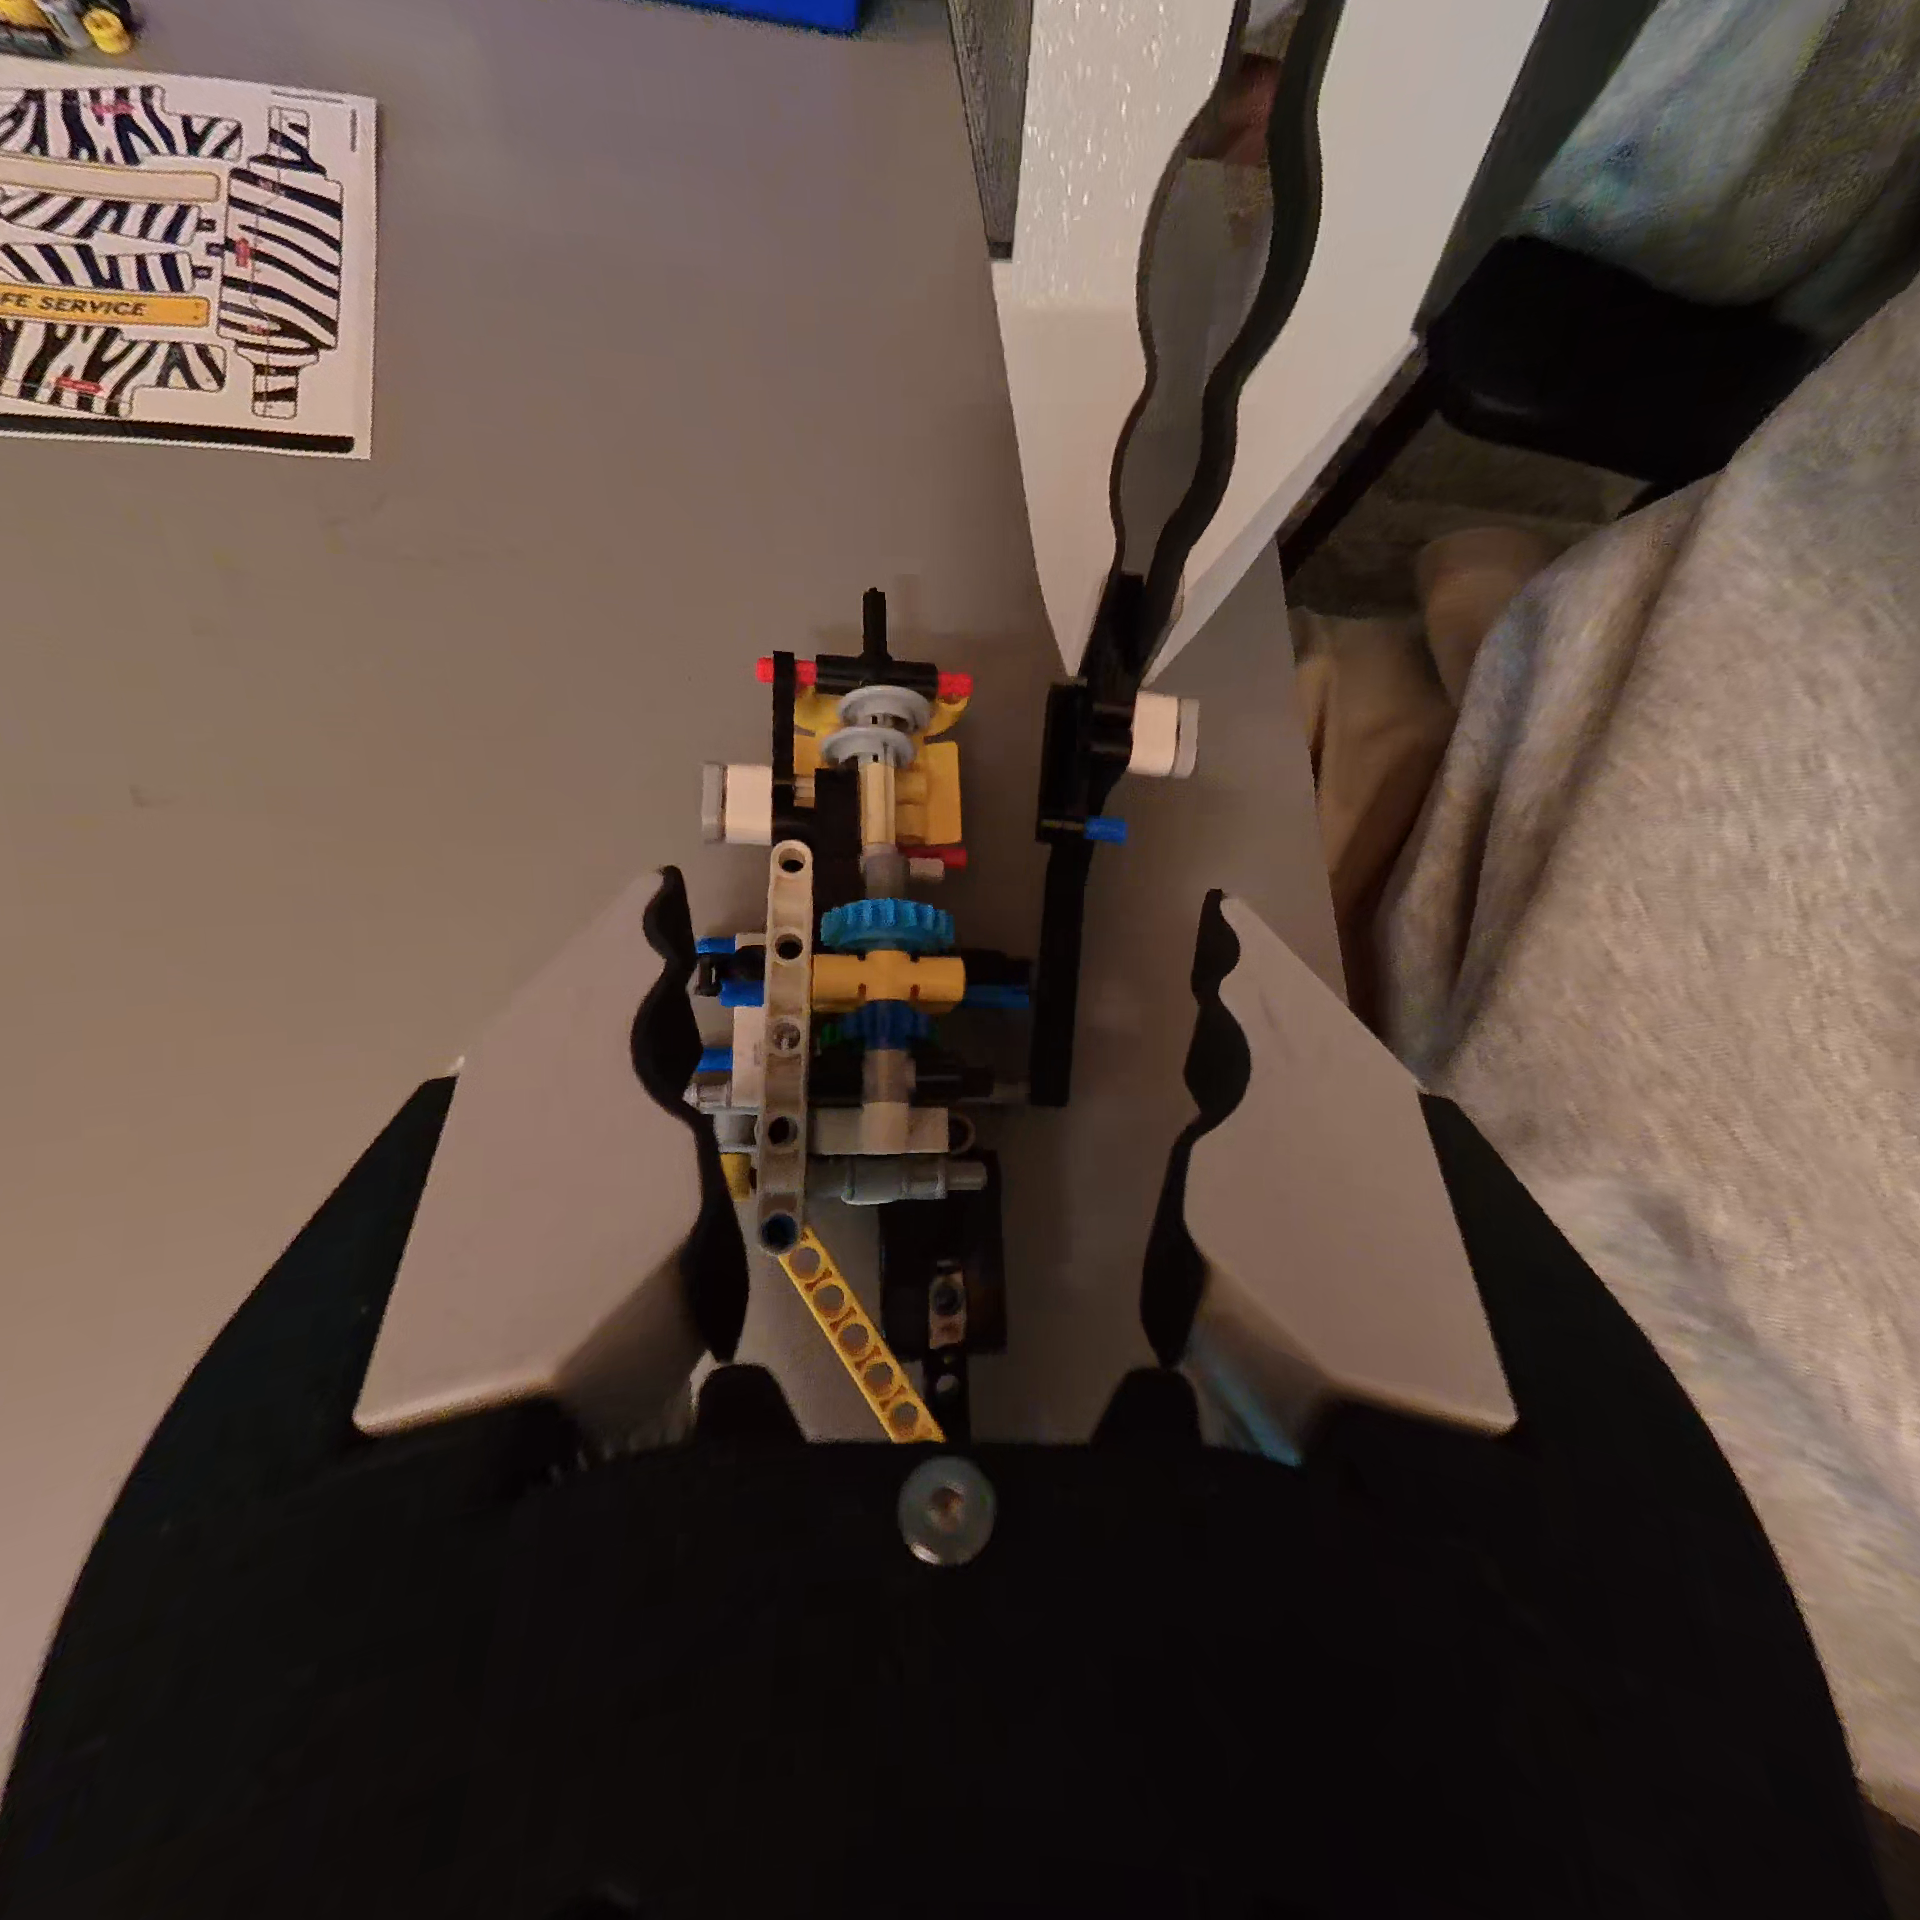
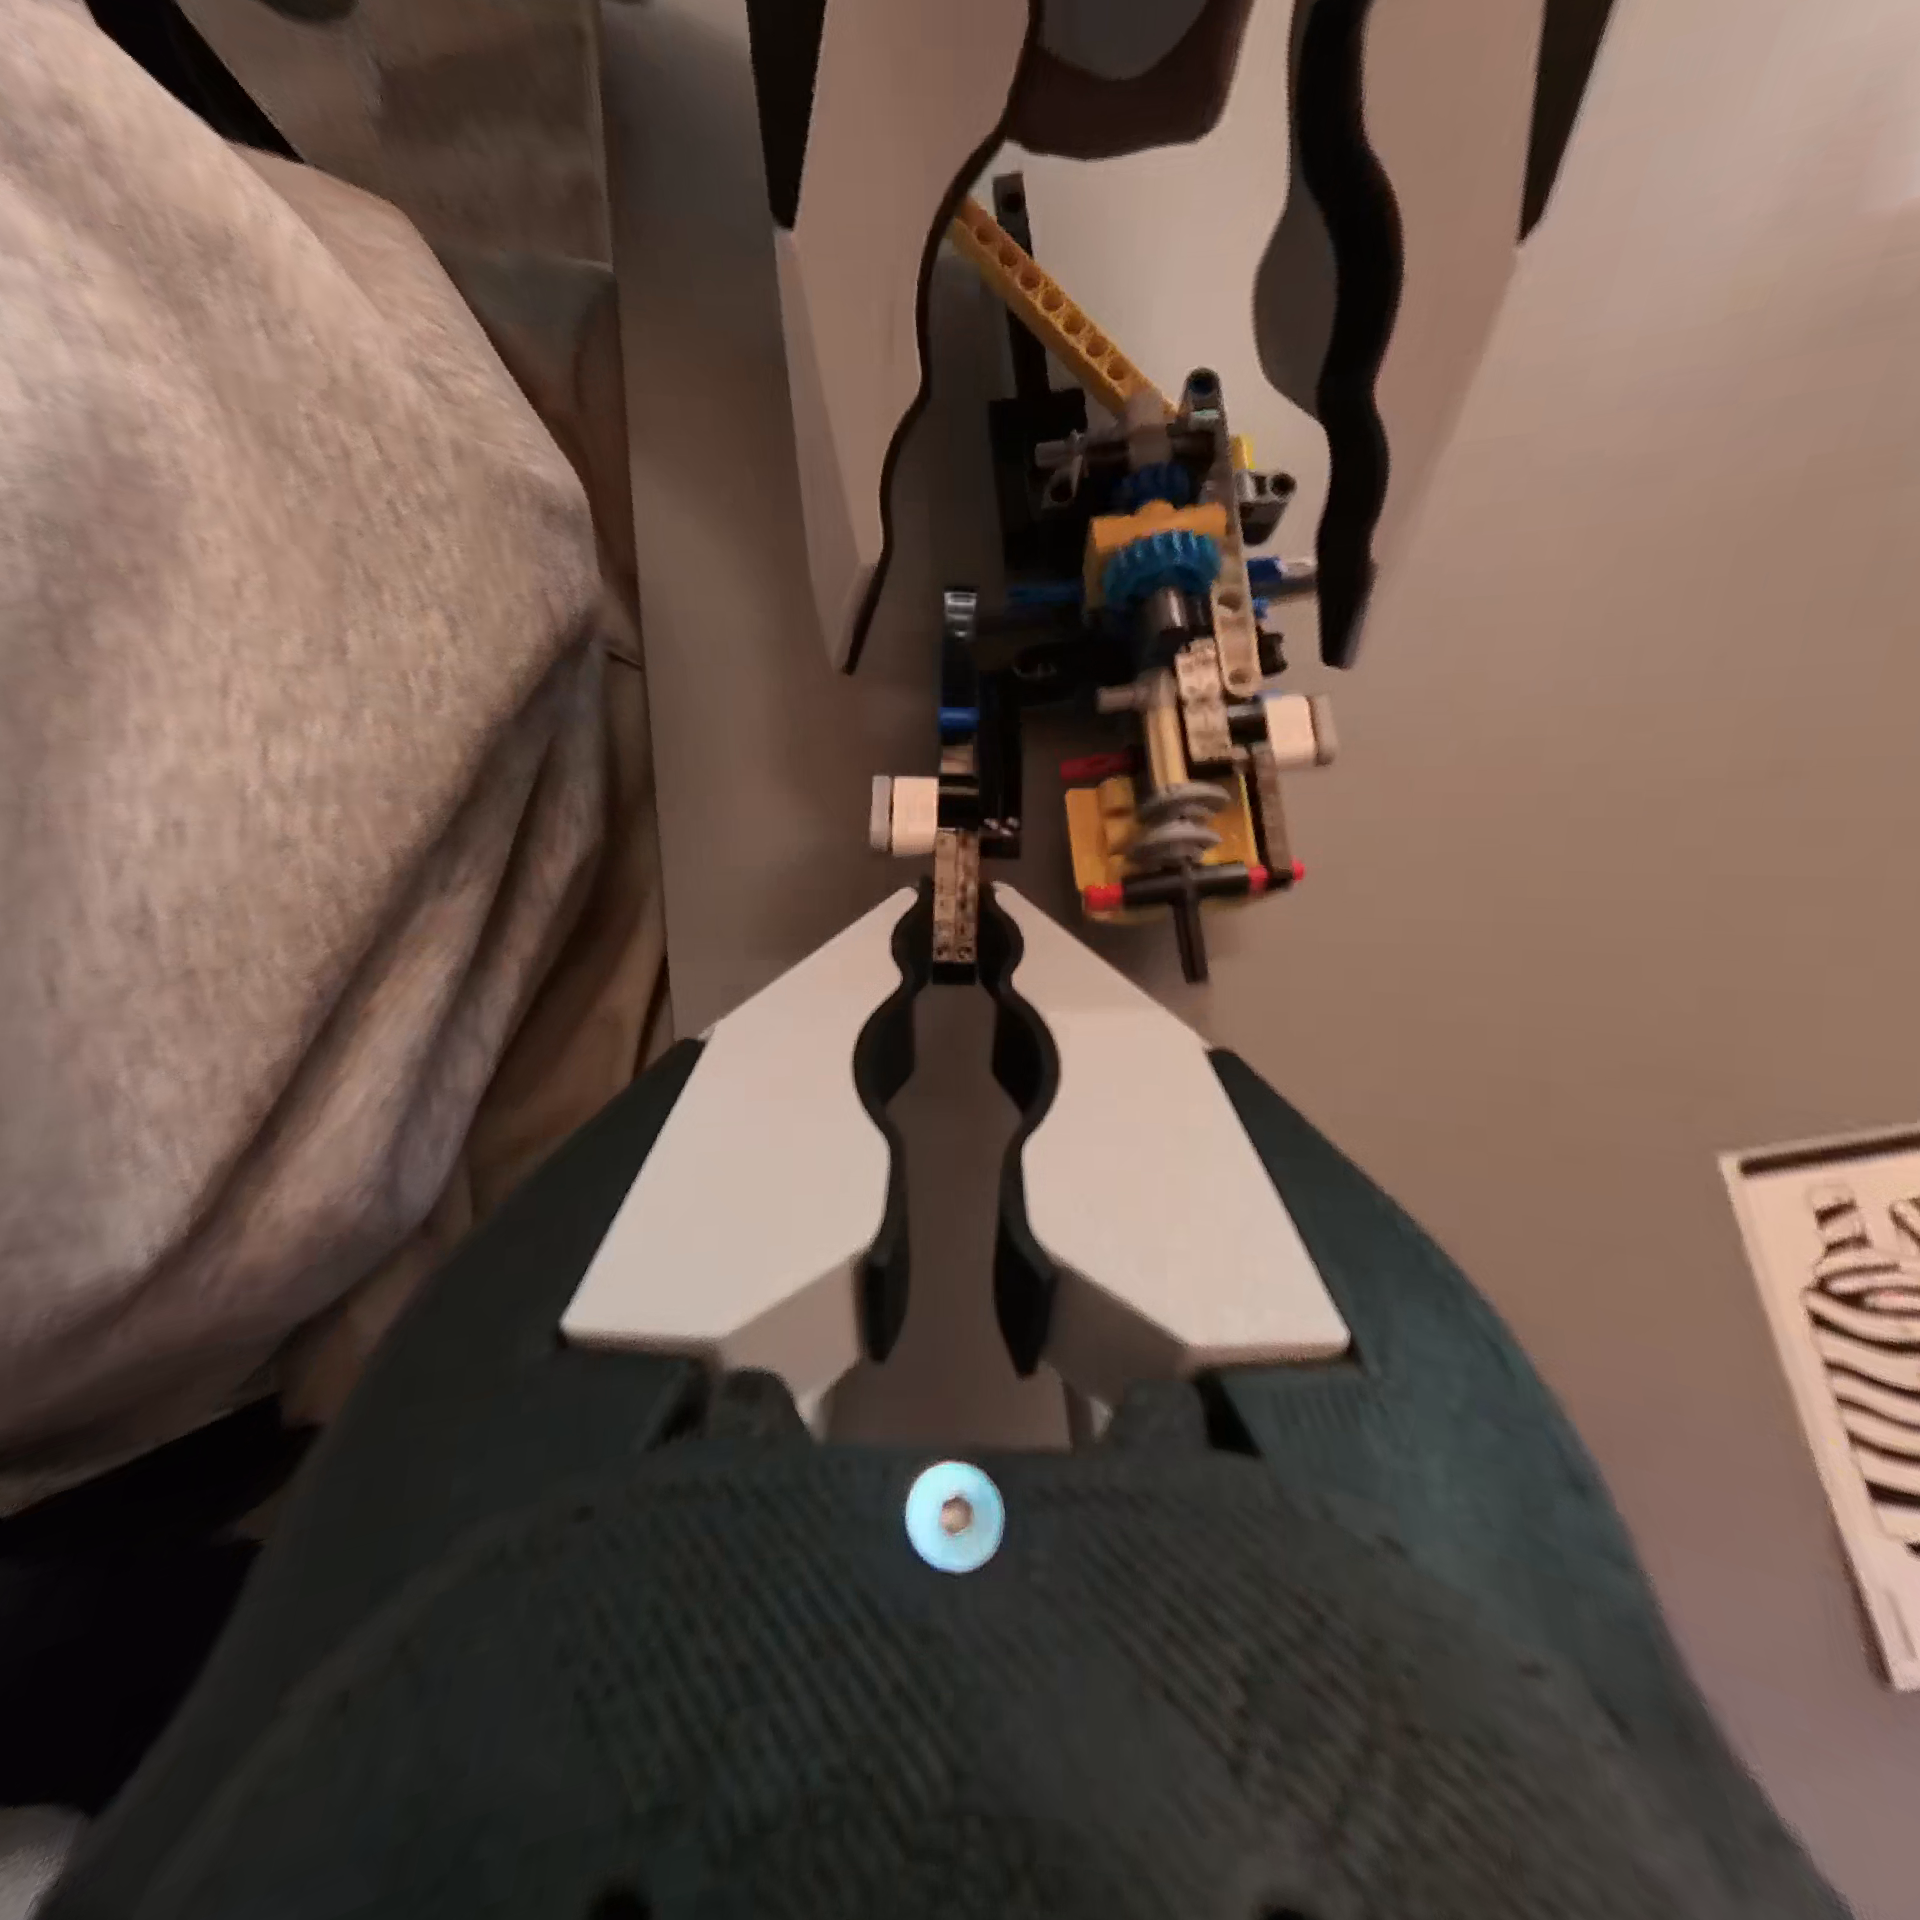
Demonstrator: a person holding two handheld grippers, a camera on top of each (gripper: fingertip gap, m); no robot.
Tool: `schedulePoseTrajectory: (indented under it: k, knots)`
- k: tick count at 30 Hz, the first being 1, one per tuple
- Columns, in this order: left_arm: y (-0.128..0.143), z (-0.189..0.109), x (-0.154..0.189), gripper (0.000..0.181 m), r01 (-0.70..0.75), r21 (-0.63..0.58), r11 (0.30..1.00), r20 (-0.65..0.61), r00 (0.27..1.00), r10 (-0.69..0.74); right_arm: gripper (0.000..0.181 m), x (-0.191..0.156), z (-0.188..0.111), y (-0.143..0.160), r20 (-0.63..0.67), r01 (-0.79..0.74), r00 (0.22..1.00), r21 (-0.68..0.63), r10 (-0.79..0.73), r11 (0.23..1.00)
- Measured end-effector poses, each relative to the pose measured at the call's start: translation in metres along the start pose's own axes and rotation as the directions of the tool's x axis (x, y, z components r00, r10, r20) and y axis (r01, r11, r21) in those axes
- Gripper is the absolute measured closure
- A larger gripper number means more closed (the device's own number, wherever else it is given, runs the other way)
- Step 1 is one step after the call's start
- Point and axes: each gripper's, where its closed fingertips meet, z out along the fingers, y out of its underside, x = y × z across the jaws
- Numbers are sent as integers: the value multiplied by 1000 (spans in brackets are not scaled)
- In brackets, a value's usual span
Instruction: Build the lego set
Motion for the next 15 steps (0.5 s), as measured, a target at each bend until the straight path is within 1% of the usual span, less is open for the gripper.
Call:
schedulePoseTrajectory:
  k: [4,11,15]
  knots:
    - [0,3,-1,87,-5,-2,1000,-14,1000,5,175,4,-7,7,13,-27,1000,7,27,1000]
    - [6,6,-4,96,8,-22,1000,-41,999,-9,175,5,-4,10,-4,50,999,-46,-51,998]
    - [6,5,-6,111,36,-13,999,-65,997,-36,175,7,-4,9,14,67,998,-44,-66,997]
